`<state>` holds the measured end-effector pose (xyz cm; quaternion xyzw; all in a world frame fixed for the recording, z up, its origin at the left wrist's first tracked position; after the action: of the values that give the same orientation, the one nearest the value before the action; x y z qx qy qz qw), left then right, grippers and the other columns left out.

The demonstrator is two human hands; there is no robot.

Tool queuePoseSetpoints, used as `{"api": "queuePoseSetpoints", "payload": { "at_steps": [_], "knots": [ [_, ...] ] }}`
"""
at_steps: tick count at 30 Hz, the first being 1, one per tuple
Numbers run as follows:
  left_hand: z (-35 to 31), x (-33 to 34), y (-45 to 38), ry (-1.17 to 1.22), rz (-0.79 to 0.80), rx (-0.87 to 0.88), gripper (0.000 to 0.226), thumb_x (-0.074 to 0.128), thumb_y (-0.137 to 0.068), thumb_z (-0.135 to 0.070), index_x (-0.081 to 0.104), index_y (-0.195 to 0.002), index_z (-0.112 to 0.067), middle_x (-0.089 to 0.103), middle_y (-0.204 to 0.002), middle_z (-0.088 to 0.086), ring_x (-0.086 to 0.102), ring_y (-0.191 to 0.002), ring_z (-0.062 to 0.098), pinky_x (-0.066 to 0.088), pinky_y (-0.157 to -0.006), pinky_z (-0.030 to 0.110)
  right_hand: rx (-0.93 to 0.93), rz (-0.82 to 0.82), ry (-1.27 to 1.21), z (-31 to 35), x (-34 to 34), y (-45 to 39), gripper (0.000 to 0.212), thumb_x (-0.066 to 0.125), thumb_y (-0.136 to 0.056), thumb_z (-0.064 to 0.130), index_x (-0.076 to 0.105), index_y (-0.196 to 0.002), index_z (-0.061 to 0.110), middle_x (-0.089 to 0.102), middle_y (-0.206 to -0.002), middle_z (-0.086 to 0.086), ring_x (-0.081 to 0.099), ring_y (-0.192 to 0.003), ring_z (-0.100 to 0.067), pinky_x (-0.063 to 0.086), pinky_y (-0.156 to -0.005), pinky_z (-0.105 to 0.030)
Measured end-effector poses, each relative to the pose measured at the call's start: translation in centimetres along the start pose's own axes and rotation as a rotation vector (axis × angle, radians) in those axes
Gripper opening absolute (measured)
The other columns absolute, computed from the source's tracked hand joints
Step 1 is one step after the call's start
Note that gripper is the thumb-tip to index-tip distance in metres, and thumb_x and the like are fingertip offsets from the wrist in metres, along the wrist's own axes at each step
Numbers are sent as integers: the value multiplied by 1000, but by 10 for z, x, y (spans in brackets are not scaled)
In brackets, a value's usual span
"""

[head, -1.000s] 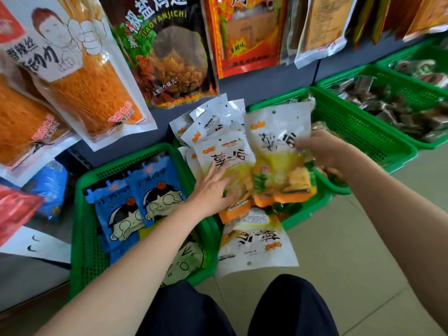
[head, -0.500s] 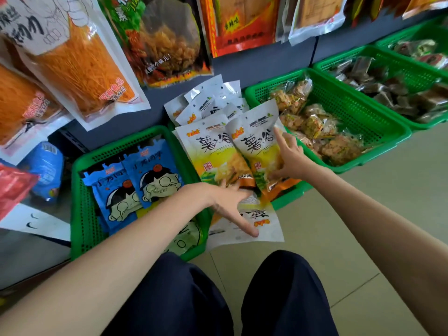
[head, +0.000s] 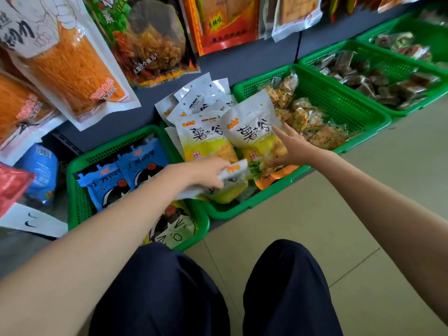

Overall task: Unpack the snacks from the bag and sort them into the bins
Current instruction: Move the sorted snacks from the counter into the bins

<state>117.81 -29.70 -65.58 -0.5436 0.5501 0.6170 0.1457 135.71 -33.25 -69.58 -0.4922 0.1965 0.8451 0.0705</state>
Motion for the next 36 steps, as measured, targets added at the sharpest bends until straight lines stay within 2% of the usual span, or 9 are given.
{"api": "queuePoseSetpoints", "payload": {
  "at_steps": [3, 5, 8, 11, 14, 18, 25, 30, 36],
  "knots": [
    [10, -45, -2, 94, -129, -33, 35, 55, -88, -7, 54, -123, -5, 53, -80, -1, 49, -68, 15, 37, -56, 18, -40, 5, -43, 0, -1, 3, 112, 78, -71, 40, 0, -151, 29, -9, -158, -7, 6, -145, -31, 17, -115, -45],
    [17, -67, -7, 93, -223, -38, 52, 56, -88, -10, 42, -138, -11, 58, -118, 4, 55, -104, 22, 45, -86, 26, -47, -5, -62, -1, -1, 5, 111, 77, -71, 40, 0, -151, 28, -7, -159, -7, 8, -145, -30, 17, -116, -45],
    [30, -78, -12, -200, -390, -190, 80, 60, -88, -27, 9, -150, -23, 22, -153, 11, 30, -135, 35, 25, -111, 51, -22, -15, -57, -1, 2, 5, 112, 76, -70, 44, -2, -149, 34, -10, -158, -9, 6, -144, -38, 16, -115, -54],
    [47, -36, -21, -156, -240, -298, 108, 63, -80, -57, -18, -147, -32, -28, -153, 12, -15, -139, 47, 2, -108, 66, -6, -31, -72, 7, 2, 1, 110, 75, -68, 53, -1, -147, 45, -18, -157, -7, -5, -142, -45, 13, -112, -63],
    [66, 0, -25, -203, -138, -329, 123, 63, -67, -72, -28, -141, -37, -45, -142, 15, -34, -128, 52, -6, -101, 72, 21, -30, -38, 22, 9, -3, 109, 74, -68, 55, -2, -146, 47, -27, -154, -6, -14, -140, -46, 9, -110, -64],
    [73, 15, -33, -153, -65, -350, 128, 65, -62, -75, -28, -142, -36, -42, -145, 14, -33, -128, 54, -5, -100, 74, 139, -25, -34, 22, 34, -11, 119, 74, -66, 59, -11, -147, 41, -39, -148, -7, -19, -138, -46, 11, -109, -67],
    [73, 33, -50, -1, 6, -241, 130, 72, -63, -63, -27, -142, -35, -43, -145, 6, -30, -131, 50, 5, -106, 68, 125, 76, -14, 2, 45, -23, 121, 74, -65, 56, -15, -145, 41, -40, -146, -11, 27, -134, -49, 26, -112, -53],
    [73, 37, -56, -6, -51, -260, 131, 72, -64, -61, -32, -139, -35, -45, -143, 8, -30, -131, 51, -3, -106, 66, 53, 12, -6, 17, 31, -52, 124, 80, -59, 51, -2, -149, 30, -10, -157, -15, 2, -143, -42, 15, -112, -61],
    [74, 31, -53, -309, -61, -305, 125, 63, -66, -71, -29, -142, -31, -33, -149, 17, -21, -131, 57, -14, -101, 68, 60, -34, -12, 18, 30, -47, 122, 83, -60, 47, -1, -148, 34, -17, -155, -16, -9, -140, -47, 10, -111, -64]
  ]
}}
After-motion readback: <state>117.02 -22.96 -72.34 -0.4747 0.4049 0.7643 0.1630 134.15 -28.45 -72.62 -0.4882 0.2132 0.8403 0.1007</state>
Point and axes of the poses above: each hand's wrist, its own y-axis away from the middle knuckle, its own x-axis out of the palm, z = x × y, the point moved 9 cm from there along -y, towards the middle knuckle
